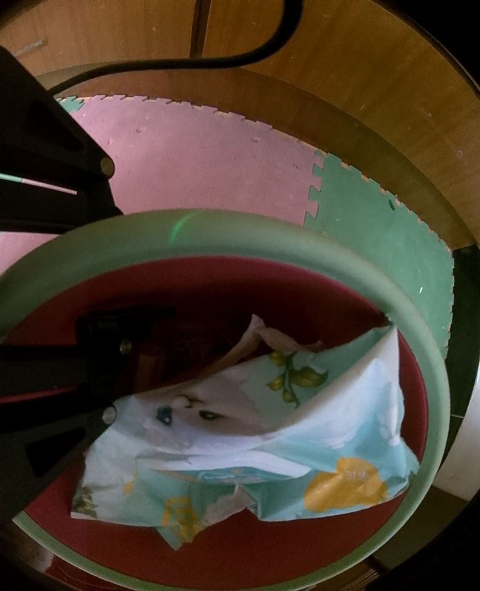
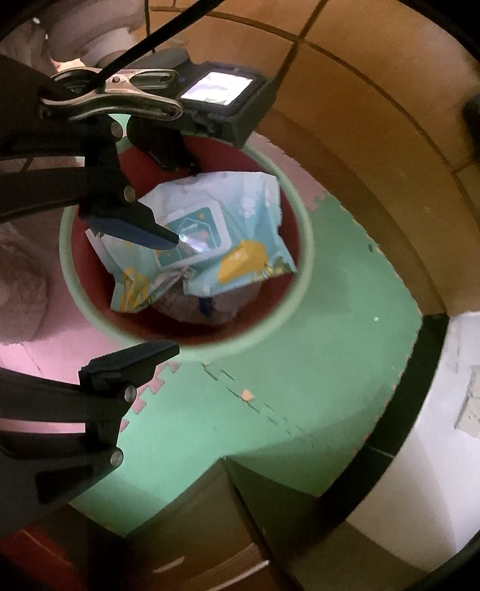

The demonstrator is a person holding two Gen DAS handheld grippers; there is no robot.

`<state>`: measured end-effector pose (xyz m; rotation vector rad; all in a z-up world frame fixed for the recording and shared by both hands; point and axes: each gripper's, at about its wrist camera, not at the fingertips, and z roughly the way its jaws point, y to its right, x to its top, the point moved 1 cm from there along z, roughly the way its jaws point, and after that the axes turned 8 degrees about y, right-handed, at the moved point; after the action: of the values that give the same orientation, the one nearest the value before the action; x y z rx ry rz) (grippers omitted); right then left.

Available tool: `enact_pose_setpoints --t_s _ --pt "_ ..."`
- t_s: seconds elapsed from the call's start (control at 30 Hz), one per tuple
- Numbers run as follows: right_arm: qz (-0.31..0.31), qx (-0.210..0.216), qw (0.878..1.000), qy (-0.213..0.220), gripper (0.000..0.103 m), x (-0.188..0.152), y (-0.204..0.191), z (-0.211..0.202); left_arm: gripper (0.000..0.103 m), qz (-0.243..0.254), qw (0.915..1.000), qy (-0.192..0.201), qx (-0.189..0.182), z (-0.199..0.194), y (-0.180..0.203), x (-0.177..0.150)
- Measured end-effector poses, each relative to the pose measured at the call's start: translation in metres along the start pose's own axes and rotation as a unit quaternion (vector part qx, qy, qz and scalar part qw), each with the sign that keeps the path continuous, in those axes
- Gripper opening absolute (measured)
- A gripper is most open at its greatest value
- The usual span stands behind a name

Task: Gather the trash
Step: 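Move the right gripper back to the clear plastic bag on the nightstand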

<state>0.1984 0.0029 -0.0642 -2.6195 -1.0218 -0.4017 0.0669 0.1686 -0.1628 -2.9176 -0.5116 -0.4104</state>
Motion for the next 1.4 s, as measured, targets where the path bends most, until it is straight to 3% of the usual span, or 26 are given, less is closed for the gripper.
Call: enact_pose_setpoints --t_s 0.5,0.97,1.17,1.4 --pt "0.020 -0.076 0.991 0.105 0.052 0.029 0.071 -0.127 0.017 0.004 0.9999 -0.007 0.007 0.002 0.002 0.003" --pt "0.083 -0.104 0.973 0.191 0.052 0.046 0.109 -0.227 0.017 0.017 0.9998 -0.007 0.004 0.002 0.004 0.003" --pt "0.131 -0.170 0.951 0.223 0.052 0.058 0.124 -0.272 0.017 0.032 0.9993 0.002 -0.016 0.000 0.006 0.001" --pt "0.213 -0.267 0.905 0.254 0.052 0.069 0.178 -0.321 0.017 0.030 0.9989 0.004 -0.037 -0.001 0.005 -0.001"
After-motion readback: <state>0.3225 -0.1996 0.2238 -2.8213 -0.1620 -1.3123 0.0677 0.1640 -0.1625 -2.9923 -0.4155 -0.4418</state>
